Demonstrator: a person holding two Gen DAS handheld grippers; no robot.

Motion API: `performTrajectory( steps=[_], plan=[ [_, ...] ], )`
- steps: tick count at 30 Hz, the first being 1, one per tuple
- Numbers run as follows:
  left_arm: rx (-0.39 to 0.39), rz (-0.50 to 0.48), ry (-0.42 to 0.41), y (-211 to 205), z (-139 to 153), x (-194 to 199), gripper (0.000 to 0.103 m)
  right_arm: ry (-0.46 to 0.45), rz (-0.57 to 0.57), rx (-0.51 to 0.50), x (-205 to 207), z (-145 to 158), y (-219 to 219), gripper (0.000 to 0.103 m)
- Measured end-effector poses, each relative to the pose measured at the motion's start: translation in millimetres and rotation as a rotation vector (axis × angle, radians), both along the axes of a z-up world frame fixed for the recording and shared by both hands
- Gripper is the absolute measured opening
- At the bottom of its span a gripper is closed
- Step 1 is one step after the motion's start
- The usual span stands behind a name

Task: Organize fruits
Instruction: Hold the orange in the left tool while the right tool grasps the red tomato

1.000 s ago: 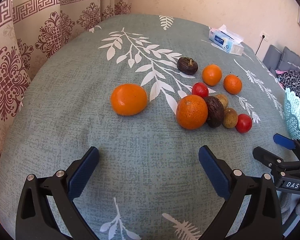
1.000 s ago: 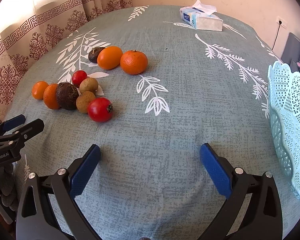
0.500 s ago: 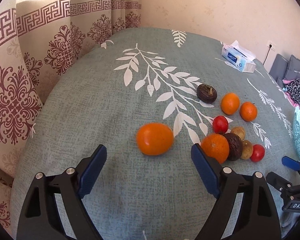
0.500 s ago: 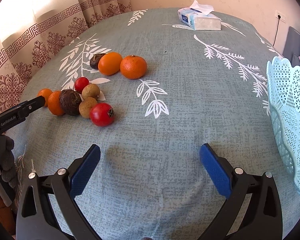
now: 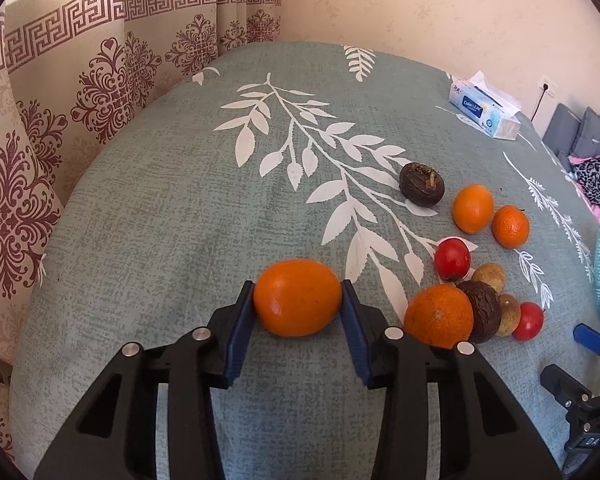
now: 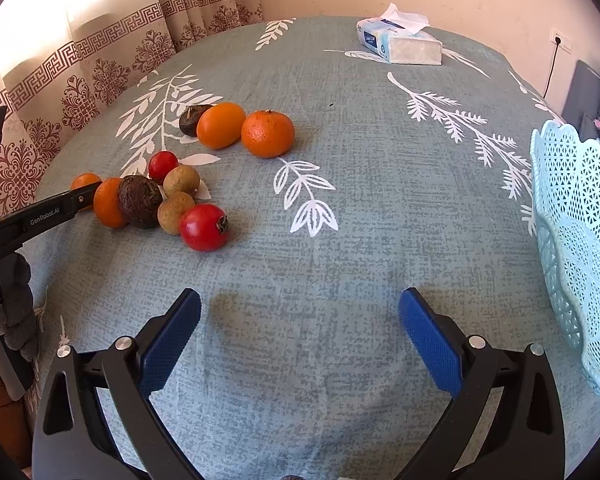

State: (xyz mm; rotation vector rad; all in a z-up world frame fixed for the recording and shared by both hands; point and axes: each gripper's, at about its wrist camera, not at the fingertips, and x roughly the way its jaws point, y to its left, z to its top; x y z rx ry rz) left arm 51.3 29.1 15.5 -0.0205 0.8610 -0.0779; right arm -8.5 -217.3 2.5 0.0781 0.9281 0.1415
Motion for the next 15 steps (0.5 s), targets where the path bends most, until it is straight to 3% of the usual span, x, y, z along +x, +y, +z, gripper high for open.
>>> performTrajectory(
  steps=[8, 12, 15],
  plan=[
    [-0.004, 0.005, -0.018, 2, 8, -5, 0.042, -0.050, 0.059, 0.057, 2, 15, 8, 0.099],
    [0.007, -0.002, -0.044, 0, 15, -10, 0.042, -0.059, 0.100, 0.082, 12, 19, 18, 0.077],
    [0.008, -0.008, -0.059, -1, 21, -12, 0.042, -0.050, 0.128, 0.108, 21, 18, 23, 0.067]
  ],
)
